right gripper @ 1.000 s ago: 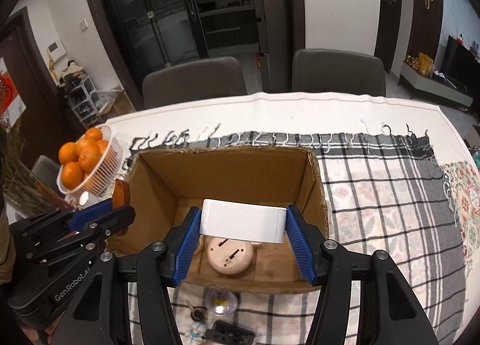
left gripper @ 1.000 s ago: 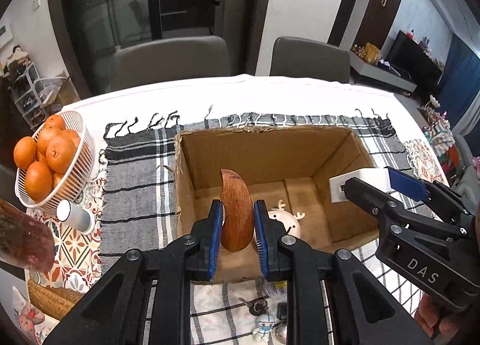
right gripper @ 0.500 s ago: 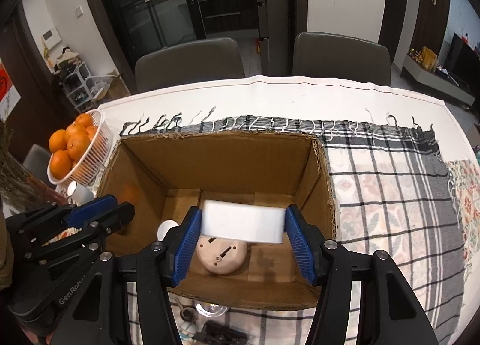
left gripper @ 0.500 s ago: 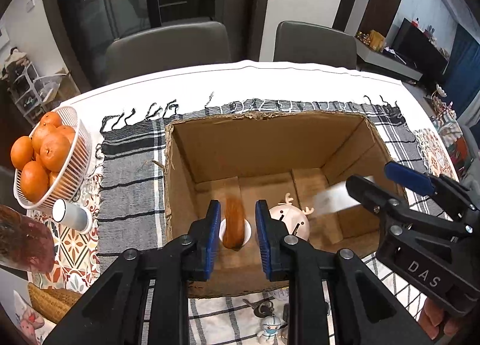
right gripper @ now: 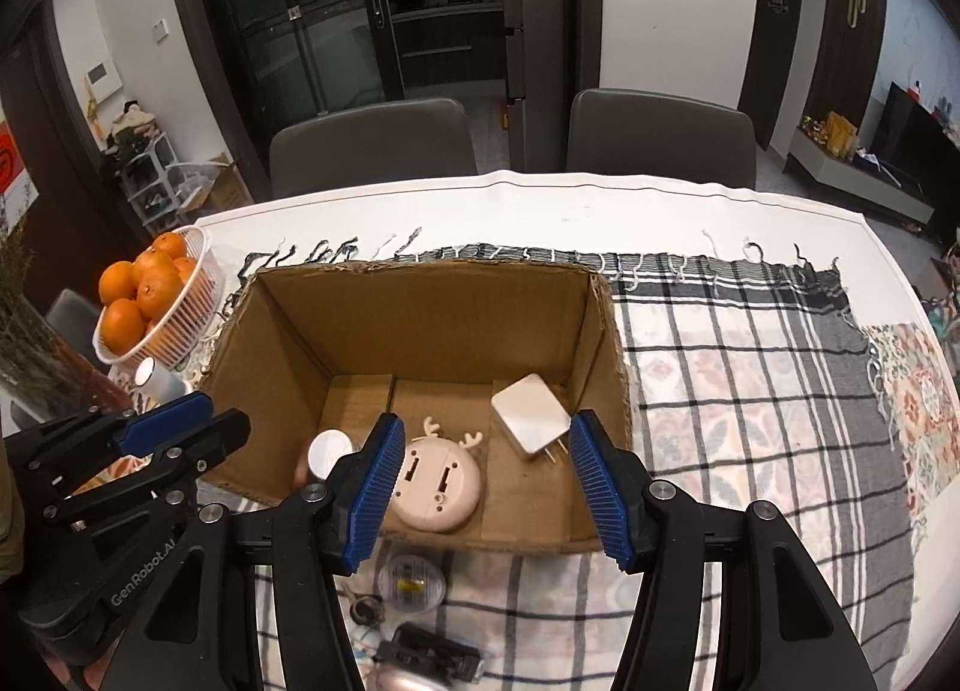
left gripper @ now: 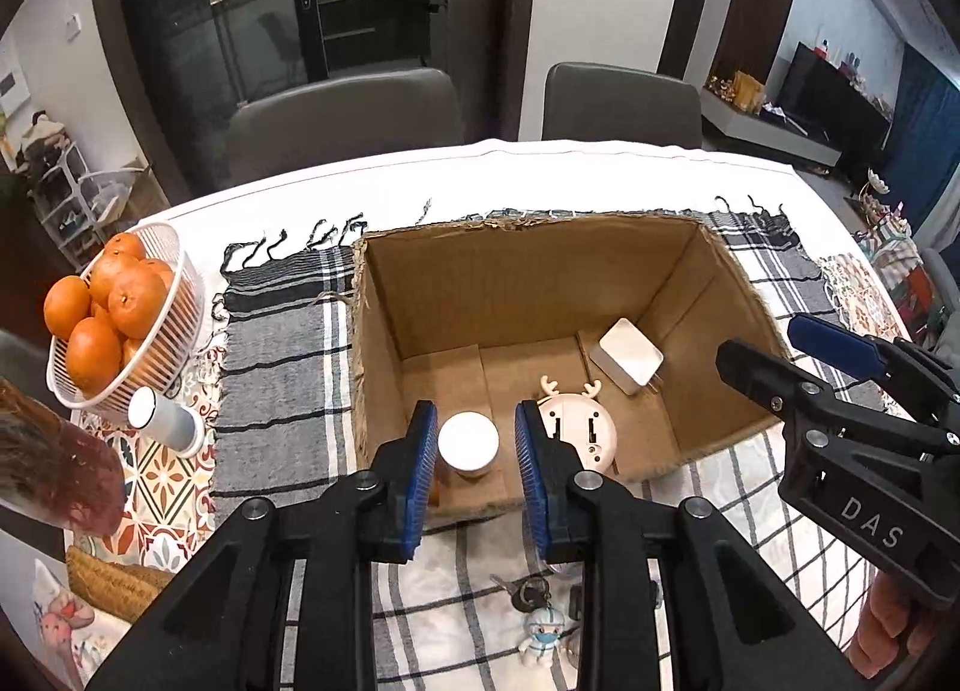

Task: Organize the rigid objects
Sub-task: 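Open both tools to drop the comb and charger into the box, then move both tools back toward the silver egg and astronaut figurine, then grasp the astronaut figurine with left tool while right tool grasps the silver egg, then carry the figurine with left tool while right tool carries the egg into the box, then open both tools to release the figurine and egg into the box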

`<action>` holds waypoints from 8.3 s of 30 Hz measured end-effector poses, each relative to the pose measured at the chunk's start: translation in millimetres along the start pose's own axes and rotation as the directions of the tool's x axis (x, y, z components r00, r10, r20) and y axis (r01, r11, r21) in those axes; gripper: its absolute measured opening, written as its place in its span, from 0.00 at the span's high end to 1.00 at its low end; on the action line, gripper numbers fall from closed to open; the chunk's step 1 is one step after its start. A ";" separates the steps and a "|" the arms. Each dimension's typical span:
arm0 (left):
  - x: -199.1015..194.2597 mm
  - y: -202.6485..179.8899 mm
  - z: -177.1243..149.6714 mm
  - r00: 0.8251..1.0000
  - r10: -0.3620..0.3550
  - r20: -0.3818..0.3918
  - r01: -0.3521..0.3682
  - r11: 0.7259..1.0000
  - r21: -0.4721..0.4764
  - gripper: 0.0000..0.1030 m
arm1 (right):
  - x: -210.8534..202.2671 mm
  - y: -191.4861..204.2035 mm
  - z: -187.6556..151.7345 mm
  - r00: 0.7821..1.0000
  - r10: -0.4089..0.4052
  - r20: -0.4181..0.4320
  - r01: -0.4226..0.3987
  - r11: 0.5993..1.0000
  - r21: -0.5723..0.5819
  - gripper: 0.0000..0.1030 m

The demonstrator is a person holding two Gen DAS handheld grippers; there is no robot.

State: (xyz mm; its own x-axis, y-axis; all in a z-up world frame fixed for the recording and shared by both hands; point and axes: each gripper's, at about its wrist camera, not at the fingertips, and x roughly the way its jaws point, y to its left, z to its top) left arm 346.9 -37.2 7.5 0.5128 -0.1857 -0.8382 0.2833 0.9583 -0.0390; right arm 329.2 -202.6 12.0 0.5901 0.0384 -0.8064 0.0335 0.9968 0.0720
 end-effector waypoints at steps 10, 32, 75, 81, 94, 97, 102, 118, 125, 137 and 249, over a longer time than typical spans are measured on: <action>-36.9 -3.1 -21.0 0.998 0.010 0.058 -0.010 1.000 0.009 0.68 | -32.4 5.0 -20.2 0.999 0.018 0.034 -0.019 1.000 0.016 0.43; -82.5 -1.8 -88.3 0.993 -0.013 0.119 0.007 0.999 0.049 0.65 | -77.8 22.2 -84.2 0.997 0.009 0.076 -0.011 1.000 0.026 0.42; 8.1 -9.2 -166.6 0.995 -0.057 -0.083 0.070 0.985 0.160 0.62 | 5.6 38.3 -209.3 0.984 0.033 -0.177 -0.023 0.998 0.055 0.34; 27.2 -18.6 -162.7 0.986 -0.089 -0.138 0.112 0.979 0.171 0.62 | 19.0 32.8 -214.0 0.977 0.063 -0.204 -0.050 0.996 0.071 0.34; 64.3 -29.0 -156.5 0.968 -0.138 -0.209 0.167 0.977 0.131 0.62 | 42.8 30.7 -216.4 0.972 0.079 -0.221 -0.065 0.995 0.070 0.28; 70.9 -31.5 -155.4 0.964 -0.147 -0.220 0.177 0.977 0.123 0.62 | 49.4 31.4 -216.3 0.970 0.080 -0.229 -0.065 0.995 0.070 0.28; 82.9 -34.0 -153.2 0.962 -0.139 -0.236 0.170 0.979 0.114 0.62 | 58.3 32.3 -214.9 0.969 0.084 -0.233 -0.070 0.995 0.068 0.28; 99.7 -41.3 -153.7 0.966 -0.109 -0.232 0.146 0.979 0.146 0.74 | 69.0 39.2 -209.9 0.985 0.053 -0.162 -0.054 0.999 -0.002 0.37; 91.4 -31.1 -161.7 0.972 -0.076 -0.221 0.112 0.982 0.155 0.74 | 64.2 35.7 -212.4 0.989 0.054 -0.138 -0.055 0.998 -0.004 0.46; 60.9 -13.0 -186.2 0.986 -0.046 -0.162 0.070 0.987 0.145 0.74 | 50.4 26.0 -219.4 0.992 0.048 -0.117 -0.048 0.999 -0.001 0.46; 37.4 -4.4 18.3 0.999 -0.049 0.017 0.049 0.999 0.023 0.70 | 60.4 -15.1 0.9 0.986 0.154 -0.064 -0.149 0.986 0.076 0.41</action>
State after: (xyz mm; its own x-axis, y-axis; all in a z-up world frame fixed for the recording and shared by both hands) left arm 379.7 -52.3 -13.8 0.5118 -0.2364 -0.8259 0.3265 0.9428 -0.0676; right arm 365.0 -215.4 -37.3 0.5356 0.1956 -0.8215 0.0068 0.9718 0.2358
